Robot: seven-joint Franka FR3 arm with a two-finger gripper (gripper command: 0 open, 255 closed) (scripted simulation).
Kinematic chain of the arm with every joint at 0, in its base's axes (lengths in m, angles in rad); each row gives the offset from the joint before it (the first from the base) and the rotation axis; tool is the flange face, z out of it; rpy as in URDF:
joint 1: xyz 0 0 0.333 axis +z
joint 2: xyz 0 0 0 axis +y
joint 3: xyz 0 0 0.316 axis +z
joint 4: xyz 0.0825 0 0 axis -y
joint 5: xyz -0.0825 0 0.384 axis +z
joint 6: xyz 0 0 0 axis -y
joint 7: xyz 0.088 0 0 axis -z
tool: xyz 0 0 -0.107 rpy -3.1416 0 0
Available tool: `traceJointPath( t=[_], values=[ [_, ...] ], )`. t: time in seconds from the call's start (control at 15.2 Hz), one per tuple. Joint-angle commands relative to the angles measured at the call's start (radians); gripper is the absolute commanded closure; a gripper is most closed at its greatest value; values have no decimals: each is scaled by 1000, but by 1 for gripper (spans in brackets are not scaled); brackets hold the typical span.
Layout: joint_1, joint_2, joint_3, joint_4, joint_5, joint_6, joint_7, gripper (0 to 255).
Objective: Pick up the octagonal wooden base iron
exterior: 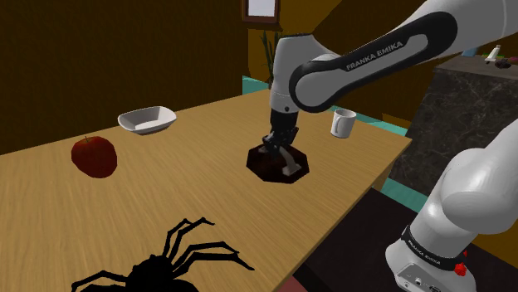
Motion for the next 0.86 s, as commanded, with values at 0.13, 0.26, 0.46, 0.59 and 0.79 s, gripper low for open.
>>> traceJointPath(
  t=[0.13,0.26,0.46,0.59,0.79],
  values=[
    [0,-23,-6,39,4,-61,-6,255],
    [0,-33,-9,58,5,-89,-8,255],
    [0,-46,-13,87,6,-131,-11,255],
    [0,-53,-15,108,7,-159,-12,255],
    [0,-57,-17,120,7,-175,-13,255]
  ],
)
